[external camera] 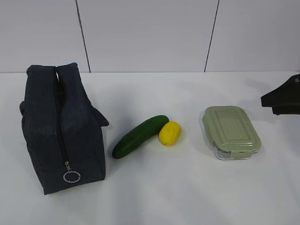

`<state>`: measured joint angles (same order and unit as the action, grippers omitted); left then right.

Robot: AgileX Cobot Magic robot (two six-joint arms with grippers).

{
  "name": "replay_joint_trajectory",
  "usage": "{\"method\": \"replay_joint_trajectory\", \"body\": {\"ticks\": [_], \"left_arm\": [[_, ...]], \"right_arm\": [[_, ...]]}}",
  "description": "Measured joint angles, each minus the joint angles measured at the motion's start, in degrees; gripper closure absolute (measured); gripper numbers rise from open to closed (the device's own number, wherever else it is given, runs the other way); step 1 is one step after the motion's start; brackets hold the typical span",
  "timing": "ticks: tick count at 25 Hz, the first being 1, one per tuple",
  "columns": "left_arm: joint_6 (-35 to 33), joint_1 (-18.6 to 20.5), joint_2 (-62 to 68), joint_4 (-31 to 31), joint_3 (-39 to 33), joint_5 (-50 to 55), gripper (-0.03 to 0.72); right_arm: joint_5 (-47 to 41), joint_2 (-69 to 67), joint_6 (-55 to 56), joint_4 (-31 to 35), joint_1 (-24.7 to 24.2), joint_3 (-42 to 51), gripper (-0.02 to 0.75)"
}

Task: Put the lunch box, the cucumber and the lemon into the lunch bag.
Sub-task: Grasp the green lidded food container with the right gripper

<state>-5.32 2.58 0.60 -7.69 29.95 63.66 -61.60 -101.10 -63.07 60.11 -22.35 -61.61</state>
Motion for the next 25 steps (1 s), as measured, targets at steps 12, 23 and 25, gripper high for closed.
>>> {"method": "replay_joint_trajectory", "body": {"ticks": [12,23,25], "left_arm": [[0.00,0.00,0.00,0.00,0.00,0.00,0.446],[0.00,0.00,0.00,0.00,0.00,0.00,0.446],[0.00,0.00,0.00,0.00,0.00,0.00,0.446]], "right_arm": [[2.80,-3.98,-3.29,6.61,0.00,-0.57,0.287],[4.65,-4.70,-3.51,8.78,-0.03,-0.66,0.287],[6.33,-4.70,-4.26,8.89,-0.03,-0.66,0.287]]}}
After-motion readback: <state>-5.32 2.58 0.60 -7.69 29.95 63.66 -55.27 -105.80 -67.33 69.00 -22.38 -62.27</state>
